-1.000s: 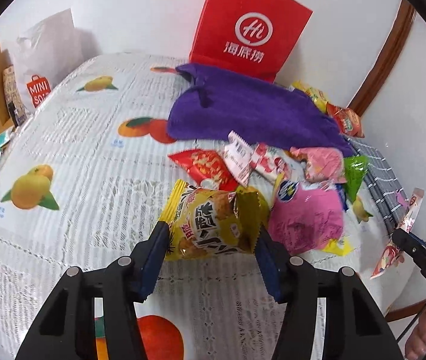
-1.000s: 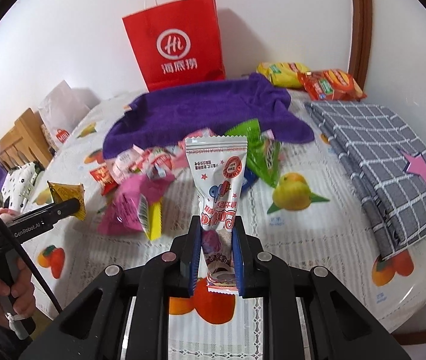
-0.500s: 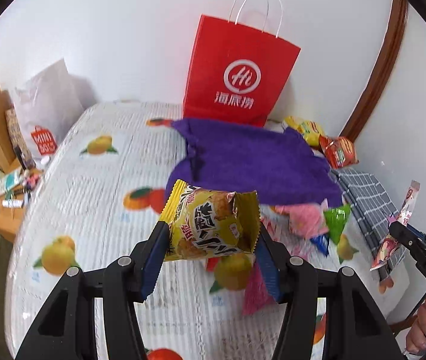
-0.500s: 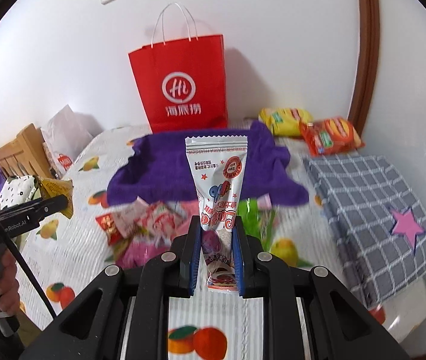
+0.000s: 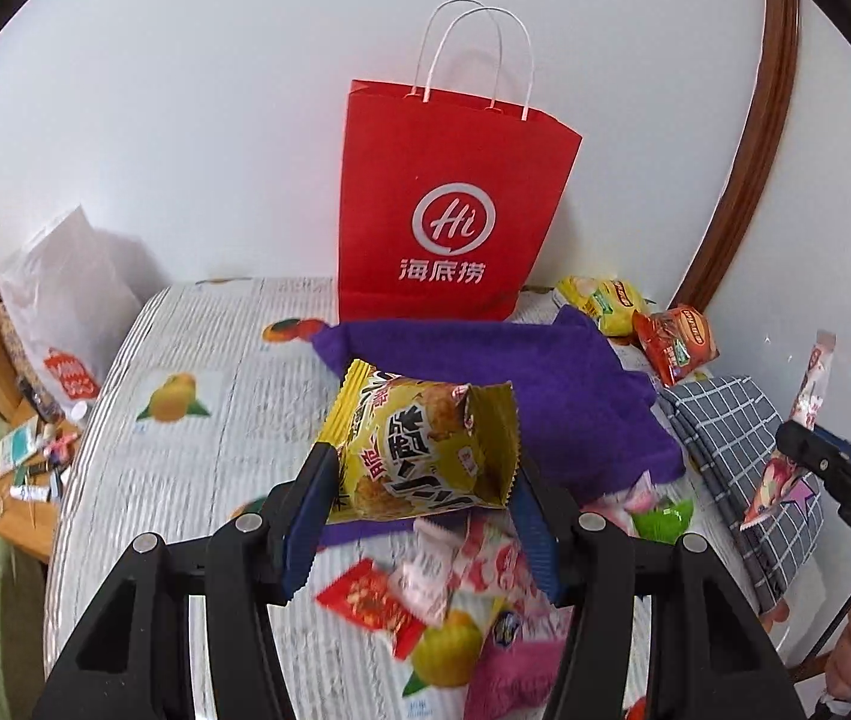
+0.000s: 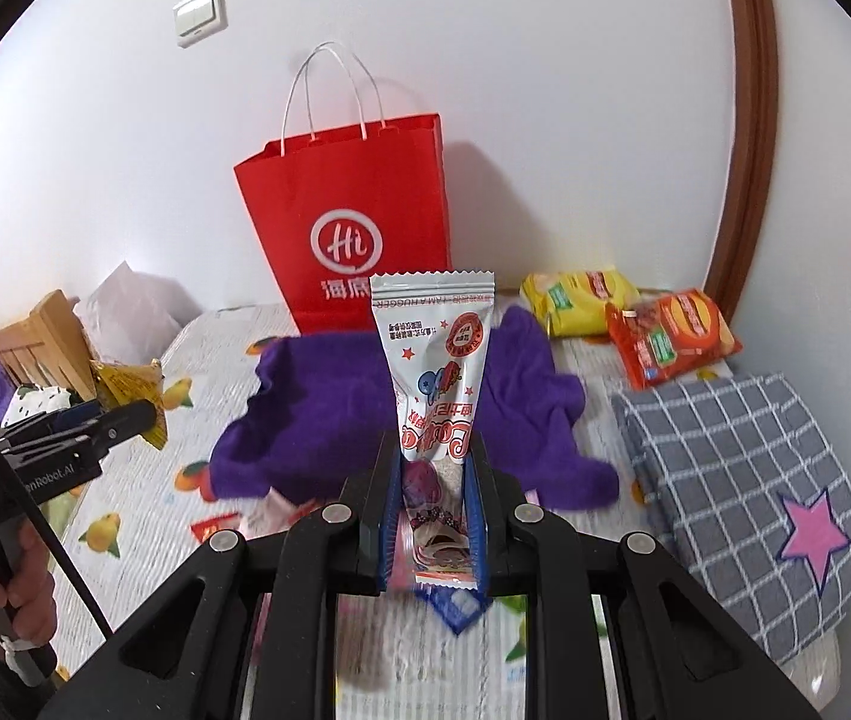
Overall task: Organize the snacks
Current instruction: 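Lift and carry both packets over the purple towel with both tools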
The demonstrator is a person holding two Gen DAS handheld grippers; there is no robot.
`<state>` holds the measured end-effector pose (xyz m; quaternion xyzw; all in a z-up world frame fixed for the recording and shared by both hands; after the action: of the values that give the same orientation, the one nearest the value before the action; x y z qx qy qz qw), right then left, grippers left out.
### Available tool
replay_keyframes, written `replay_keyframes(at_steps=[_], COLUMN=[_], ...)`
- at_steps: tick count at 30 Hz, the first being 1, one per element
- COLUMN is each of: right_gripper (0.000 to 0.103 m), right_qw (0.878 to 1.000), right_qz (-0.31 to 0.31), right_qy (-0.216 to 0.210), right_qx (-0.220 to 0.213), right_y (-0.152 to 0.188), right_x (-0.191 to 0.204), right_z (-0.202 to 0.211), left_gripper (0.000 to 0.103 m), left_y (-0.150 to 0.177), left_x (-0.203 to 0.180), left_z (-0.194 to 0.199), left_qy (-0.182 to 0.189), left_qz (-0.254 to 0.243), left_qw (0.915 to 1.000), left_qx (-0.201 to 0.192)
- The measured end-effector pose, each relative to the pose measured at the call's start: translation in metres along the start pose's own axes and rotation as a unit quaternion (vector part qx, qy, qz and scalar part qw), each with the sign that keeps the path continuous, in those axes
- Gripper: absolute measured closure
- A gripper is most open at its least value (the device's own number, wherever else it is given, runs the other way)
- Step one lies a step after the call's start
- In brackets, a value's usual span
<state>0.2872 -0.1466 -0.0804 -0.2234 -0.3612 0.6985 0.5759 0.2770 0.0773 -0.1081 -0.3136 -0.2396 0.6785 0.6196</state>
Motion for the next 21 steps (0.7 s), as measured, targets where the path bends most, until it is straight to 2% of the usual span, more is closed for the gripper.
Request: replay_keyframes(at_steps=[8,14,21], right_gripper=[0.084,0.084,0.084], right_qw=[1.000,1.000,0.999], right_qz=[0.001,-0.009,-0.001], right_qy=[-0.004,-0.020,-0.031], right_qx=[-0.005,0.001,0.016], right_y=[-0.041,-0.067,-0.094], right_x=[-0.005,-0.005,0.001], right_z=[-0.034,-0.072,-0.119], left_gripper=[0.049,0.049,0.049], left_y=[-0.039,-0.073,-0.097], left_x=[-0.002,0.004,0.014], left_z=[-0.032,-0.063,-0.094], left_qy=[0.001,-0.008,-0.011], left_qz=[-0.001,0.005,0.021], left_qw=[1.0000,1.0000,0.9997], left_qx=[0.002,-0.001,0.000])
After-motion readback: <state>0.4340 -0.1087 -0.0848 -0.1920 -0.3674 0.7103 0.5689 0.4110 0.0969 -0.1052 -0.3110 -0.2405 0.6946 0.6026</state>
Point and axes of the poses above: each gripper's, at about its wrist camera, not at the fingertips, and z roughly against the way its jaws point, x to its left, y to its underside, the point moved 10 cm from there along -z, roughly the way its jaws point
